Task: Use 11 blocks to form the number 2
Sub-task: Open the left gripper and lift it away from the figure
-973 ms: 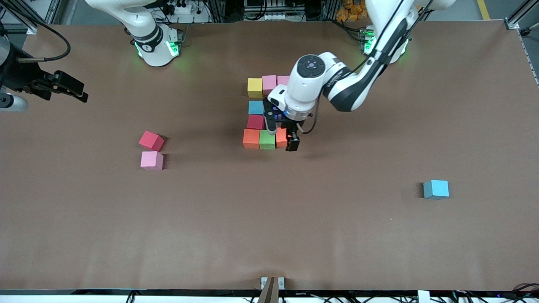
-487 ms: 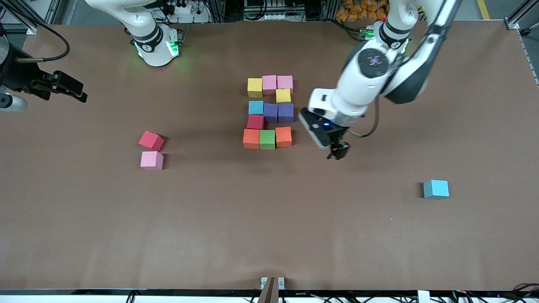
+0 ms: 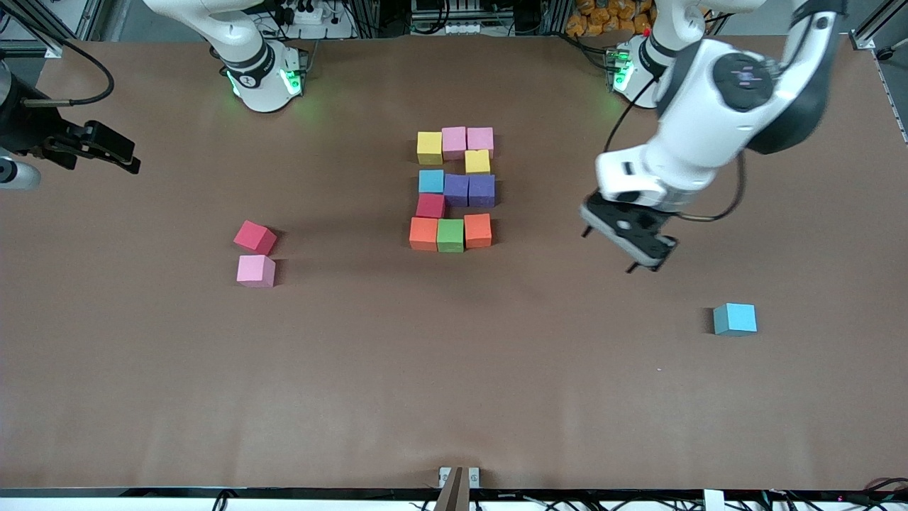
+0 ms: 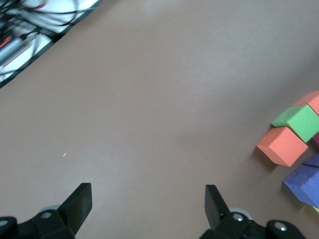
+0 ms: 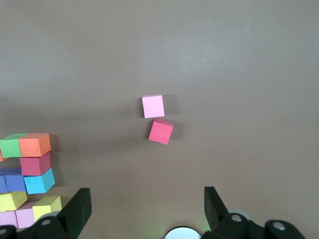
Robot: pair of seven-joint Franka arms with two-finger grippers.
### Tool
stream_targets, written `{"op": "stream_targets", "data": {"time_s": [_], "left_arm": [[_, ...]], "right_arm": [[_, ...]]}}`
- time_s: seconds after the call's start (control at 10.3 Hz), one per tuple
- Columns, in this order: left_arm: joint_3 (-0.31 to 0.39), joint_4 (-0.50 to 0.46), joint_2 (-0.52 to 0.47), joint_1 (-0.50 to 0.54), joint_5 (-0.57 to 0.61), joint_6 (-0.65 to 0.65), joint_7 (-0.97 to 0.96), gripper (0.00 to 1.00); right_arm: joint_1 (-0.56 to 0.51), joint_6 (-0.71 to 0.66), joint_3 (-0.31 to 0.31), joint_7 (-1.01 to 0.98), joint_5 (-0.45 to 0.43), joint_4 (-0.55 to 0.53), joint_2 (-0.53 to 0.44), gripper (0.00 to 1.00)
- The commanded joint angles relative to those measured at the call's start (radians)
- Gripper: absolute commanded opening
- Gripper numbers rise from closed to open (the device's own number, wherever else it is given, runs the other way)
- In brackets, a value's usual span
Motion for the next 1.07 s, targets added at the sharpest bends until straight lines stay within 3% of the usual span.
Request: {"op": "stream_targets", "data": {"time_s": [0.0, 0.29, 0.58, 0.97], "left_arm": [[0.002, -0.006, -0.062, 0.077, -0.028, -0.041, -0.016, 1.0], [0.057, -0.004, -0.09, 0.149, -0.028, -0.101, -0.025, 1.0], [0.12, 0.098, -0.084, 0.183, -0.022, -0.27, -0.056, 1.0], [0.163, 0.207, -0.095, 0.175, -0.002, -0.485, -0.276, 1.0]], "right_arm": [[0.004, -0.015, 0.004, 0.001, -0.016, 0.022, 0.007, 1.0], [0.007, -0.016, 0.005, 0.001, -0.013, 0.022, 0.005, 1.0], [0.013, -0.016, 0.005, 0.001, -0.013, 0.022, 0.005, 1.0], [0.014, -0.015, 0.005, 0.001, -0.013, 0.022, 0.005, 1.0]]}}
